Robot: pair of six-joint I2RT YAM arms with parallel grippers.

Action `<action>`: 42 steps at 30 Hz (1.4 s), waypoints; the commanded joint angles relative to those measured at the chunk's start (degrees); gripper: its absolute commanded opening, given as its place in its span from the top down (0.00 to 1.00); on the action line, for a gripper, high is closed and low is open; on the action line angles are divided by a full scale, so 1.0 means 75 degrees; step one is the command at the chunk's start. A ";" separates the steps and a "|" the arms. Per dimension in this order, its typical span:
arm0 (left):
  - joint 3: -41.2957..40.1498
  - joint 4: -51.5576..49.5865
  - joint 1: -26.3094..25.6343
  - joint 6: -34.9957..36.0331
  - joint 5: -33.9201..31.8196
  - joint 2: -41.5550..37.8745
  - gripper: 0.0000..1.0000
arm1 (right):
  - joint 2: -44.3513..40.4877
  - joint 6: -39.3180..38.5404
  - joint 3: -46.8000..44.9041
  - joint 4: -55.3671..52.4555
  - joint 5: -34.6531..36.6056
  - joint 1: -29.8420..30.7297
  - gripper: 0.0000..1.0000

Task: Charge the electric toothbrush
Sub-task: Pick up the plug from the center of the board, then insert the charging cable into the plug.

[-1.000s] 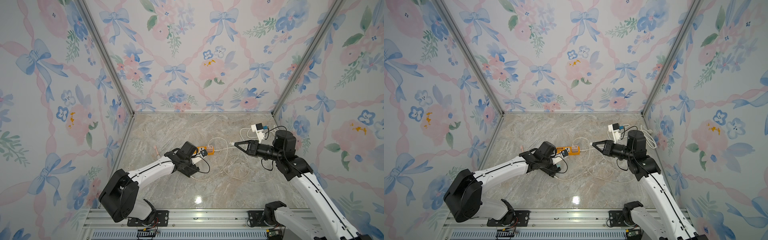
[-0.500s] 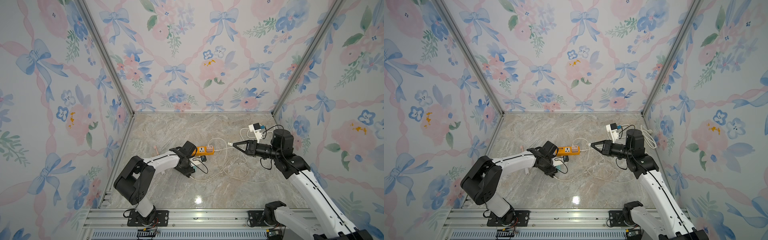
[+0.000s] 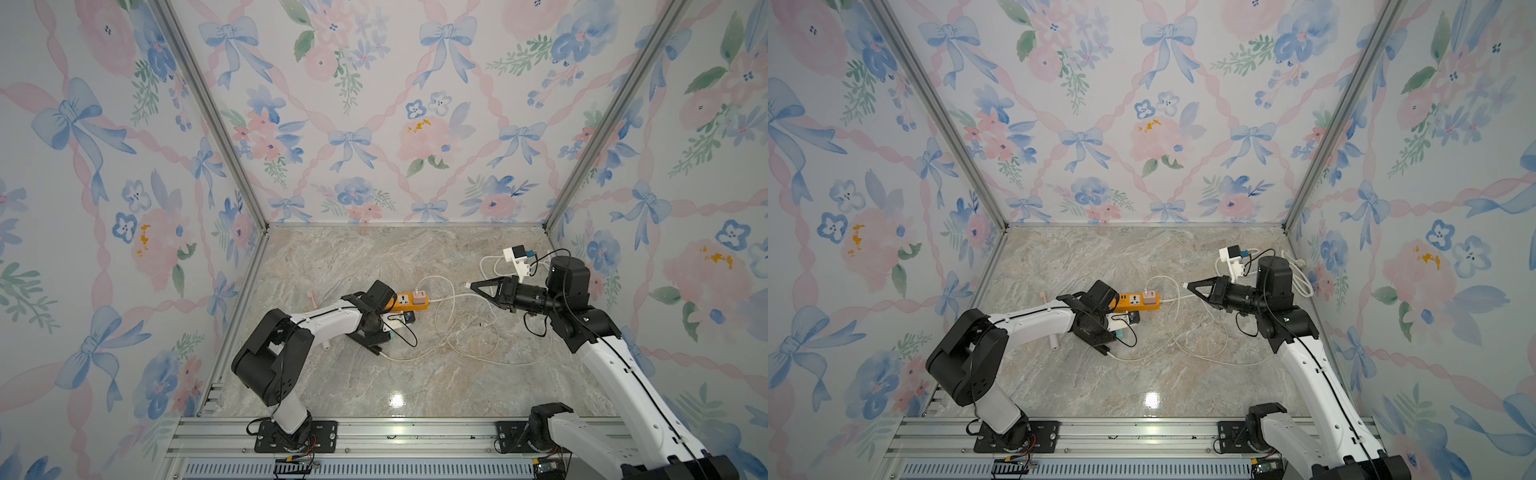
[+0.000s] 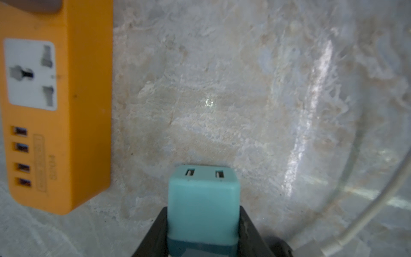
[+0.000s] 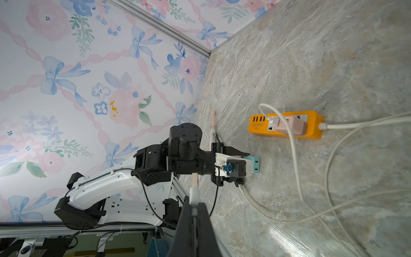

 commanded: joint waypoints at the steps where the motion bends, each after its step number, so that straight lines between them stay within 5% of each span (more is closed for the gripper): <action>1: -0.0194 0.0985 -0.0159 0.0223 -0.0613 -0.1153 0.79 | -0.0194 0.0763 -0.0140 0.0174 -0.0227 -0.0203 1.00; 6: -0.0881 0.3147 -0.0939 0.1027 -0.2001 -0.3149 0.79 | -0.0193 0.1886 -0.0446 0.0906 -0.0720 -0.0028 1.00; 11: -0.1954 0.5723 -0.2053 0.3064 -0.3498 -0.4273 0.79 | -0.0166 0.2341 -0.0419 0.1312 -0.0858 0.0711 1.00; 18: -0.3013 0.8404 -0.2499 0.5030 -0.3737 -0.4528 0.79 | 0.0018 0.3404 -0.0378 0.2562 -0.0821 0.1481 1.00; 24: -0.3187 0.9964 -0.2655 0.5354 -0.3541 -0.4410 0.83 | 0.0118 0.3965 -0.0666 0.3376 -0.0233 0.1978 1.00; 30: -0.3052 1.0244 -0.2732 0.5446 -0.3304 -0.4225 0.83 | 0.0421 0.5191 -0.1109 0.5350 0.0152 0.2255 1.00; 42: -0.3014 1.0283 -0.2753 0.5623 -0.3135 -0.4215 0.84 | 0.0910 0.5992 -0.1096 0.6600 0.0194 0.2640 1.00</action>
